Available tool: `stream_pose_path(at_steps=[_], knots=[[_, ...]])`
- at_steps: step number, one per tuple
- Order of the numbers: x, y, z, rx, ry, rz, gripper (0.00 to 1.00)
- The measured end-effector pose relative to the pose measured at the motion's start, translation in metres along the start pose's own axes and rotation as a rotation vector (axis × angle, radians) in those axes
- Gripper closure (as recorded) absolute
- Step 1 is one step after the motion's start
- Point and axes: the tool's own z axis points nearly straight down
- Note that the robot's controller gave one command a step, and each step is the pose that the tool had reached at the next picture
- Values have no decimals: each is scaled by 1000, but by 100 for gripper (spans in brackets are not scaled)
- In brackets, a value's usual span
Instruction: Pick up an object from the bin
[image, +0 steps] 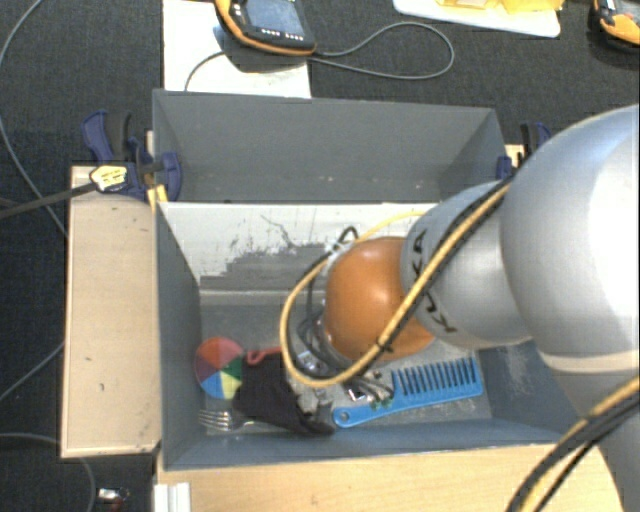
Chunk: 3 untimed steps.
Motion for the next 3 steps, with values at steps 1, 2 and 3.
stream_pose_path(at_steps=[1,2,3], knots=[[9,-8,-8,-2,6,-91,100],[9,-8,-8,-2,6,-90,100],[10,-10,-7,-2,7,-79,100]])
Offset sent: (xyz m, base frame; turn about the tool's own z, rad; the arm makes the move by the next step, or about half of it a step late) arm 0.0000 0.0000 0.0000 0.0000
